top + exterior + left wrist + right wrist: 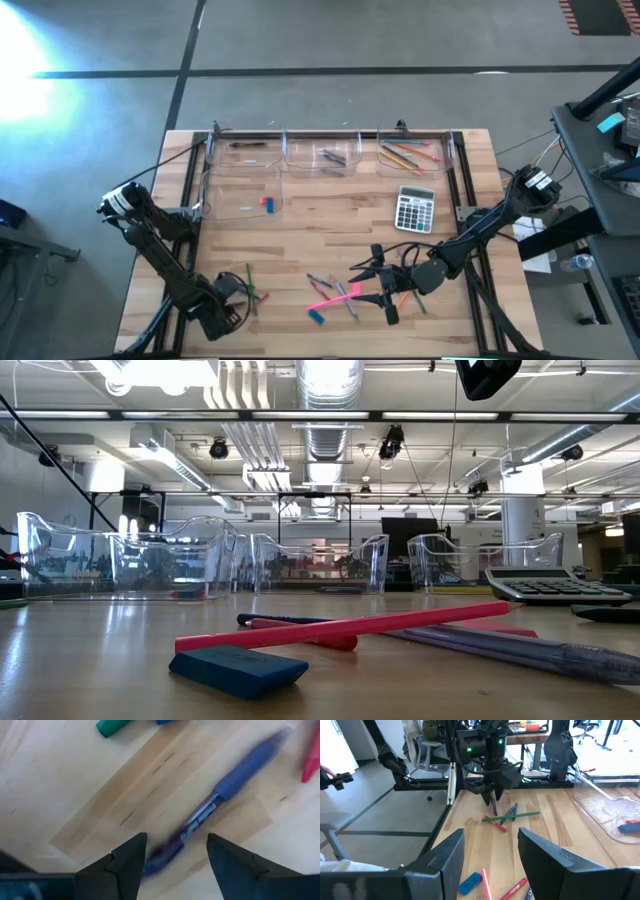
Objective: Sort crayons/erasers/pens/pencils in bins
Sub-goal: Put the blue pen into the top left transparent bin
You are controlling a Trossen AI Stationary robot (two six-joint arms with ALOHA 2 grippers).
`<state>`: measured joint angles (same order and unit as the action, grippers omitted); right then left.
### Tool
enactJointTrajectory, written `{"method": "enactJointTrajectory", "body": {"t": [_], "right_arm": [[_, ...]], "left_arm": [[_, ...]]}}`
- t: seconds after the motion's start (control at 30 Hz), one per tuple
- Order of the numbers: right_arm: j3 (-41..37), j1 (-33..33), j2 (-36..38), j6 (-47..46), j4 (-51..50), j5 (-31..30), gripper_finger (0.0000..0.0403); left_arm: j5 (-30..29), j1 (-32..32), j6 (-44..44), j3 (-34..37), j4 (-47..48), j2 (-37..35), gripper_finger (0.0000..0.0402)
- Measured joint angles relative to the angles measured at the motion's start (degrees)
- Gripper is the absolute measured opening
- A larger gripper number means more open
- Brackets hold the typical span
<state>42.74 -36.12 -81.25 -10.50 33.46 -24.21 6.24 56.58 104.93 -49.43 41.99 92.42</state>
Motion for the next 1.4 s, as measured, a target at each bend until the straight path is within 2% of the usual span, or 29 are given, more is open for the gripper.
{"method": "enactJointTrajectory", "body": {"t": [0.13,0.6,1.07,1.17,1.27,1.4], "right_arm": [[0.0,0.0,0.0,0.0,-0.1,0.0,0.0176],[0.0,0.0,0.0,0.0,-0.1,0.0,0.0176],[0.0,0.0,0.0,0.1,-0.2,0.0,0.0176],[0.0,0.0,0.0,0.1,-0.2,0.0,0.0176],[0.0,0.0,0.0,0.3,-0.2,0.0,0.0176],[0.0,0.0,0.0,0.7,-0.2,-0.5,0.0176]], "left_arm": [[0.8,0.0,-0.5,0.0,0.6,0.0,0.0167],[1.6,0.1,-9.0,-0.5,1.6,-0.3,0.0015],[-0.5,0.1,-15.7,-5.6,8.7,-5.2,0.0010],[-5.6,0.0,-18.6,-7.1,10.8,-7.0,0.0010],[-12.7,-1.1,-19.3,-8.6,17.3,-8.9,0.0010],[-19.1,-3.5,-23.5,-10.2,24.2,-10.7,0.0010]]}}
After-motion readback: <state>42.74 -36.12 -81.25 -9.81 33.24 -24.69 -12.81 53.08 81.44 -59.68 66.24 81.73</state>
